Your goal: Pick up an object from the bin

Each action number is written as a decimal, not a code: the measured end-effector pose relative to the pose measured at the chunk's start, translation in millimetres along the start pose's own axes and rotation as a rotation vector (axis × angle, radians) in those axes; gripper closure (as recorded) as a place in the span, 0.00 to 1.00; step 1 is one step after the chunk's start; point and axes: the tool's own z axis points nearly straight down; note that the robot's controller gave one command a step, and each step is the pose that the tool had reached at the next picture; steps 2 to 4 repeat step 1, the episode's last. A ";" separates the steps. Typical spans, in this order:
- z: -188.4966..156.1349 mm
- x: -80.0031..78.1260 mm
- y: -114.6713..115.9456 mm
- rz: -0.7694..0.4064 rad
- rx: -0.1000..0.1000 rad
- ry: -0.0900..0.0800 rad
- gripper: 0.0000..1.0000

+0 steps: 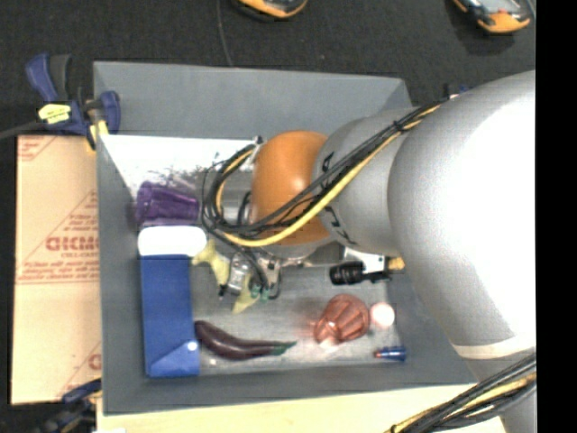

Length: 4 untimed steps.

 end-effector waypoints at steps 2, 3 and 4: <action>-27.0 1.3 -1.2 -0.002 0.004 0.005 1.00; -27.0 1.3 -1.2 -0.002 0.004 0.005 1.00; -27.0 1.3 -1.2 -0.002 0.004 0.005 1.00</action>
Offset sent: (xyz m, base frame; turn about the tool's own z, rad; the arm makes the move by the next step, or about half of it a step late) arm -0.0017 -0.0005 0.0864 -0.0019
